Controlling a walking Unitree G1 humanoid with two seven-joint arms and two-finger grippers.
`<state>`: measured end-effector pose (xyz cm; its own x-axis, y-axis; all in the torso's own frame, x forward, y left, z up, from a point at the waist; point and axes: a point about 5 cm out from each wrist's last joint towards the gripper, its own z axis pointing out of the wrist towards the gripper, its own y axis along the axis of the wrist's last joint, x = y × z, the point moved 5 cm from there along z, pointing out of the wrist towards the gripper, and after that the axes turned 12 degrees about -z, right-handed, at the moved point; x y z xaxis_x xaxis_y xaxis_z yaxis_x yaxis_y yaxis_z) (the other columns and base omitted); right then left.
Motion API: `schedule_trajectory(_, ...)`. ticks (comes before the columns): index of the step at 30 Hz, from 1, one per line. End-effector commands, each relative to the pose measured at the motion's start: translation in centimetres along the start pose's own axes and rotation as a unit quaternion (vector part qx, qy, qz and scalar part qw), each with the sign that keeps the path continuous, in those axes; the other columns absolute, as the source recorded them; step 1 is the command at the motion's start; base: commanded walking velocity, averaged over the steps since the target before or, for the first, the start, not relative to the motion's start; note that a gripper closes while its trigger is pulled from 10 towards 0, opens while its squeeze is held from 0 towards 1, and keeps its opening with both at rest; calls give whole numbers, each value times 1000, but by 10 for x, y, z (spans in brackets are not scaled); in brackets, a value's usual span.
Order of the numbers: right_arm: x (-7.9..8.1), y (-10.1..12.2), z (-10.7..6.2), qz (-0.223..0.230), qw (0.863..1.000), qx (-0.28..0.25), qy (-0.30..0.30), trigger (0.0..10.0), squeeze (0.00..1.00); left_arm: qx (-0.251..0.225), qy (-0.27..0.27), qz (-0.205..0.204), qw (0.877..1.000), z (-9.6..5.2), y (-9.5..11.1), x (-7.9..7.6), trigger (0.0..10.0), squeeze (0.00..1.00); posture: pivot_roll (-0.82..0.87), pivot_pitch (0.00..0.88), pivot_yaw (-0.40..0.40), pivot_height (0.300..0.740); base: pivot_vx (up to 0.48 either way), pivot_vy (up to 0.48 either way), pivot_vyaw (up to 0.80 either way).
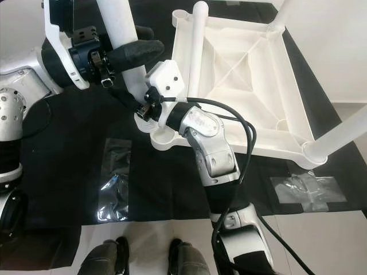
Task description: Building children table
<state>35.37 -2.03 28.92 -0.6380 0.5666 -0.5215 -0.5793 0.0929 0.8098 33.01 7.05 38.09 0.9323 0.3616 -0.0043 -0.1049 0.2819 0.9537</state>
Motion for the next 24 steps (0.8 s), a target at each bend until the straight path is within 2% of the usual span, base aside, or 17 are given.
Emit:
schedule_trajectory(1, -1, -1, -4, -5, 1000, -9, -5, 10000, 0, -22, 6, 17, 1000, -6, 17, 4, 0, 0, 76, 153, -50, 740, 0, 0, 0)
schedule_trajectory(2, -1, -1, -5, -1, 1000, -11, -3, 10000, 0, -23, 4, 18, 1000, -5, 18, 3, 0, 0, 76, 153, -50, 740, 0, 0, 0)
schedule_trajectory(3, 3, 1, -7, 25, 999, -22, 24, 10000, 204, -19, -7, 24, 1000, -5, 18, 2, 0, 0, 74, 148, -51, 740, 0, 0, 0)
schedule_trajectory(4, 9, 4, -10, 42, 997, -31, 59, 10000, 1000, -12, -20, 30, 999, -4, 18, -1, 0, 0, 72, 146, -53, 740, 0, 0, 0)
schedule_trajectory(6, 16, 7, -15, 49, 993, -38, 103, 10000, 1000, -5, -39, 31, 999, -4, 17, -4, 0, 0, 71, 144, -54, 740, 0, 0, 0)
schedule_trajectory(8, 29, 12, -28, 62, 978, -50, 194, 10000, 1000, 30, -118, 22, 992, -6, 12, -21, 0, 0, 68, 133, -60, 740, 0, 0, 0)
schedule_trajectory(10, 29, 12, -28, 62, 978, -50, 194, 10000, 1000, 30, -118, 22, 992, -6, 12, -21, 0, 0, 68, 133, -60, 740, 0, 0, 0)
schedule_trajectory(12, 29, 13, -33, 63, 968, -51, 237, 10000, 1000, 65, -204, 17, 977, -9, 5, -40, 0, 0, 63, 126, -63, 740, 0, 0, 0)
schedule_trajectory(13, 29, 13, -33, 63, 968, -51, 237, 10000, 1000, 65, -204, 17, 977, -9, 5, -40, 0, 0, 63, 126, -63, 740, 0, 0, 0)
schedule_trajectory(14, 28, 11, -33, 57, 964, -45, 258, 10000, 647, 74, -256, 6, 964, -11, 2, -52, 0, 0, 62, 123, -63, 740, 0, 0, 0)
schedule_trajectory(15, 29, 10, -33, 54, 958, -43, 280, 10000, 0, 84, -303, -10, 949, -13, -1, -63, 0, 0, 60, 118, -65, 740, 0, 0, 0)
schedule_trajectory(16, 30, 10, -32, 56, 953, -42, 295, 10000, 0, 94, -341, -18, 935, -16, -4, -73, 0, 0, 60, 118, -65, 740, 0, 0, 0)
schedule_trajectory(18, 30, 10, -32, 56, 953, -42, 295, 10000, 0, 94, -341, -18, 935, -16, -4, -73, 0, 0, 60, 118, -65, 740, 0, 0, 0)
schedule_trajectory(19, 30, 10, -31, 59, 949, -44, 306, 10000, 0, 103, -366, -23, 925, -18, -7, -79, 0, 0, 58, 114, -65, 740, 0, 0, 0)
schedule_trajectory(20, 30, 10, -31, 59, 949, -44, 306, 10000, 0, 103, -366, -23, 925, -18, -7, -79, 0, 0, 58, 114, -65, 740, 0, 0, 0)
schedule_trajectory(21, 31, 11, -29, 62, 946, -47, 315, 10000, 0, 109, -392, -33, 913, -19, -10, -87, 0, 0, 57, 110, -67, 740, 0, 0, 0)
schedule_trajectory(24, 31, 11, -29, 62, 946, -47, 315, 10000, 0, 109, -392, -33, 913, -19, -10, -87, 0, 0, 57, 110, -67, 740, 0, 0, 0)
